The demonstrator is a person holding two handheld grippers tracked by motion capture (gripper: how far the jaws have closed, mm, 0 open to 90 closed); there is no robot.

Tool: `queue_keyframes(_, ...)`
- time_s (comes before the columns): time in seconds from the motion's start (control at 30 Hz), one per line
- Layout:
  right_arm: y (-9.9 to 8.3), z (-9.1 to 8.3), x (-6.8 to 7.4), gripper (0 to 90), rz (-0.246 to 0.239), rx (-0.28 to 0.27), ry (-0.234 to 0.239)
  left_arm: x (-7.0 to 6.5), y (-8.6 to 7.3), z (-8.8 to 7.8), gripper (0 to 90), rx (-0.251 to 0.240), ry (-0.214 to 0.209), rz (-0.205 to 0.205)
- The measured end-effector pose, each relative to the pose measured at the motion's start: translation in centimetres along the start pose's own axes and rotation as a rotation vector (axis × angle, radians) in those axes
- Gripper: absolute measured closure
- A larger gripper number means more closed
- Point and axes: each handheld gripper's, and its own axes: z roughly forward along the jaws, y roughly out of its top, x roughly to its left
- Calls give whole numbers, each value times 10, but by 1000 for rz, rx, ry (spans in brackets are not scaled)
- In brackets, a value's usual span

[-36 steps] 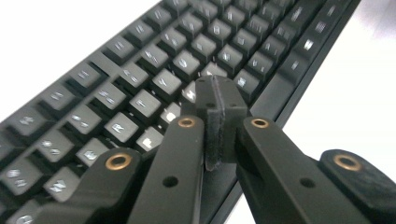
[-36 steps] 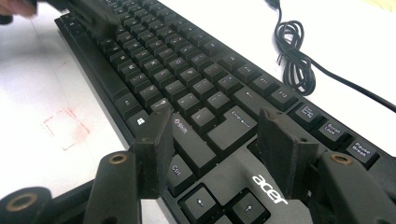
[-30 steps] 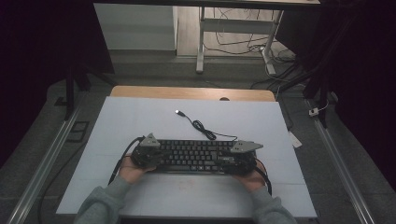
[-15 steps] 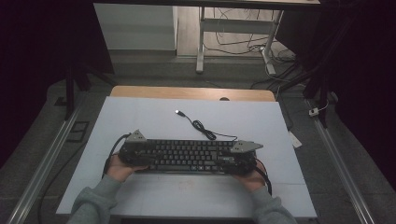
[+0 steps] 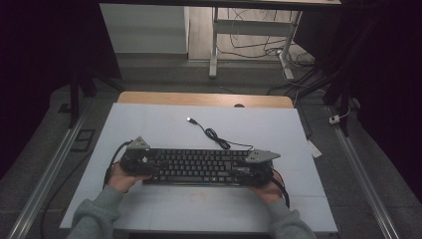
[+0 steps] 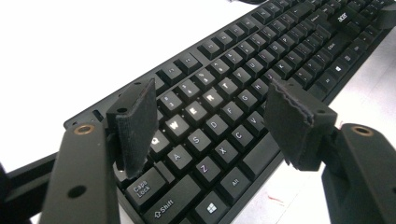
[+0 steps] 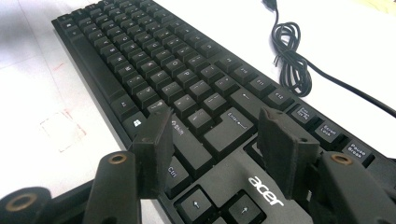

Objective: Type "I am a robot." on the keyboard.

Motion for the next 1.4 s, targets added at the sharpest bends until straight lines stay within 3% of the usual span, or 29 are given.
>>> queue_keyframes(0.47,17,6,-1,467,-2,-49,5,3,0,1,332,10,5,-7)
queue_keyframes(0.8,29,18,-1,469,3,-18,-21,2,0,3,332,20,3,0)
queue_keyframes(1.0,34,30,0,478,14,-4,-7,1,0,5,331,37,3,7)
queue_keyframes(1.17,40,39,2,507,16,3,3,1,0,7,330,44,-4,8)
queue_keyframes(1.4,44,51,6,628,14,20,26,0,0,7,330,45,-10,6)
